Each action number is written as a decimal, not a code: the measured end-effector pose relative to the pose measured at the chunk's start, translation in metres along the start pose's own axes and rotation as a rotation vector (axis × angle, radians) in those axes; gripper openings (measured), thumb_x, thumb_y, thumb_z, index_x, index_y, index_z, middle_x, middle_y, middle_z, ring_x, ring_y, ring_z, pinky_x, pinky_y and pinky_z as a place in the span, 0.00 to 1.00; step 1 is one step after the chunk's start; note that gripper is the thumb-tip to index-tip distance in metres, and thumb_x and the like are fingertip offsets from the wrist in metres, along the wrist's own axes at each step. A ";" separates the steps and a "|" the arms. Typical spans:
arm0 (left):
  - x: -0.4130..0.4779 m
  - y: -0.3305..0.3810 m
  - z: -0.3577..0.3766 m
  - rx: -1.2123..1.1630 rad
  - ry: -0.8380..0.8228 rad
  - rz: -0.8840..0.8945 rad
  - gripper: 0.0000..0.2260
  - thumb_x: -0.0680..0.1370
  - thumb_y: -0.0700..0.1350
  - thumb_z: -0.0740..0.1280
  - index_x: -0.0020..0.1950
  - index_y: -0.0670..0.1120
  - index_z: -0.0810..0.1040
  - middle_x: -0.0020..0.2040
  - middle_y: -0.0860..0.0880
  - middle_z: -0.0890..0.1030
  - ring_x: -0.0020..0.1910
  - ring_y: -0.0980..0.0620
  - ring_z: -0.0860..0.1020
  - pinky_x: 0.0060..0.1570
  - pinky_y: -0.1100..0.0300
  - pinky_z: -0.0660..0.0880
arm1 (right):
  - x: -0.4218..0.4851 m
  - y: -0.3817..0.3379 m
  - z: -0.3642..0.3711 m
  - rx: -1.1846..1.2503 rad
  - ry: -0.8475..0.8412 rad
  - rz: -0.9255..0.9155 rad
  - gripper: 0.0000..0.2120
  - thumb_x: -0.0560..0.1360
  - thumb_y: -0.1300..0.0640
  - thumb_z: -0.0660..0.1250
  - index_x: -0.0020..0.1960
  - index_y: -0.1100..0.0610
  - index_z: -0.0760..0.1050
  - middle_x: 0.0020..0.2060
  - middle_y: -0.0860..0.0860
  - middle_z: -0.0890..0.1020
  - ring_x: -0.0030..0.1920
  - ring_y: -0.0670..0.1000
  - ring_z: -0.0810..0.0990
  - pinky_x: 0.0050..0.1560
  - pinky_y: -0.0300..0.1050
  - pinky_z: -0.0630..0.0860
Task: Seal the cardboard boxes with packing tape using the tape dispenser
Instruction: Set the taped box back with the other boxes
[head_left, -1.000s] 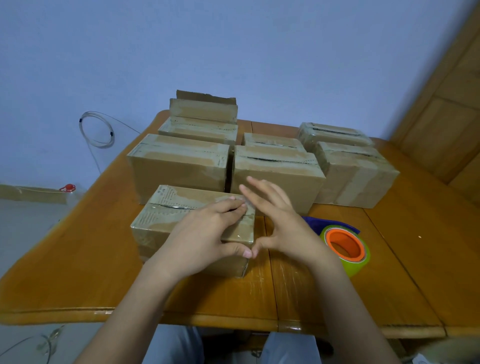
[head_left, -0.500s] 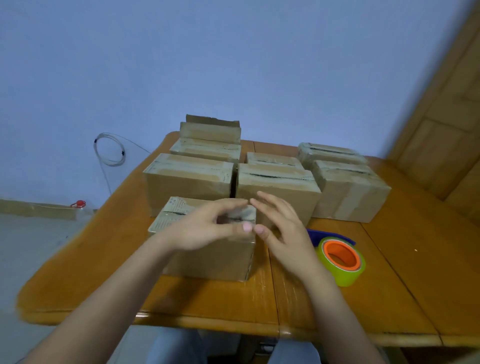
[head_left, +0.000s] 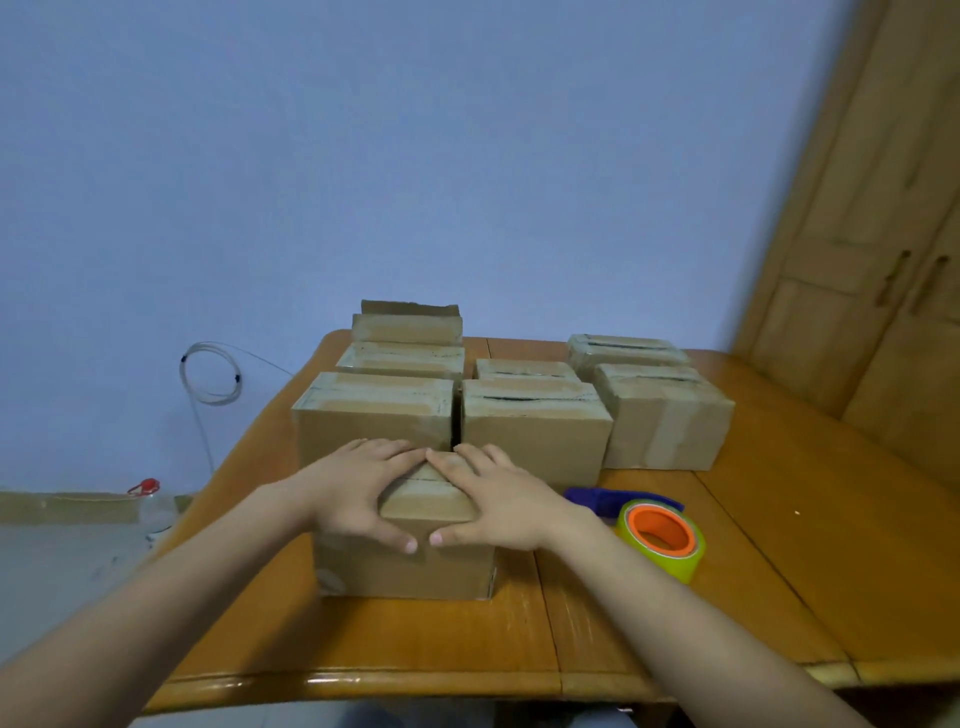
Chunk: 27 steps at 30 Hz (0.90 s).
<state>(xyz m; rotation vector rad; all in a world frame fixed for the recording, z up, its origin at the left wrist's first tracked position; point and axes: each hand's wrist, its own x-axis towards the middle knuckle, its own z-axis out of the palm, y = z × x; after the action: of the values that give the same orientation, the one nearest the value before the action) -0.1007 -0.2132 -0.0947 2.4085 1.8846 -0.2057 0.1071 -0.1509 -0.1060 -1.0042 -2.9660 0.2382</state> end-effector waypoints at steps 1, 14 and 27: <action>-0.002 0.004 -0.002 0.013 -0.006 0.000 0.61 0.54 0.84 0.44 0.79 0.51 0.45 0.79 0.48 0.52 0.77 0.49 0.53 0.74 0.54 0.49 | -0.002 0.001 -0.002 0.000 -0.010 -0.011 0.44 0.72 0.32 0.61 0.77 0.42 0.40 0.77 0.51 0.48 0.76 0.56 0.45 0.72 0.57 0.55; -0.013 0.072 -0.137 0.108 0.224 0.025 0.48 0.65 0.75 0.60 0.78 0.54 0.52 0.70 0.53 0.68 0.66 0.50 0.69 0.62 0.52 0.69 | -0.057 0.029 -0.139 0.039 0.179 -0.078 0.42 0.68 0.30 0.64 0.76 0.43 0.55 0.67 0.44 0.67 0.68 0.48 0.61 0.67 0.47 0.61; 0.067 0.085 -0.262 0.328 0.527 -0.036 0.47 0.69 0.72 0.63 0.78 0.48 0.49 0.67 0.46 0.68 0.67 0.44 0.66 0.64 0.46 0.68 | -0.036 0.082 -0.288 -0.246 0.272 0.017 0.52 0.61 0.35 0.70 0.77 0.48 0.51 0.59 0.48 0.68 0.62 0.50 0.66 0.65 0.52 0.68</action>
<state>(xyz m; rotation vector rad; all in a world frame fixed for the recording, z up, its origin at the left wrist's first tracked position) 0.0131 -0.1326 0.1516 2.8652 2.2537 0.1497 0.1993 -0.0678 0.1682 -0.9899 -2.7827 -0.2512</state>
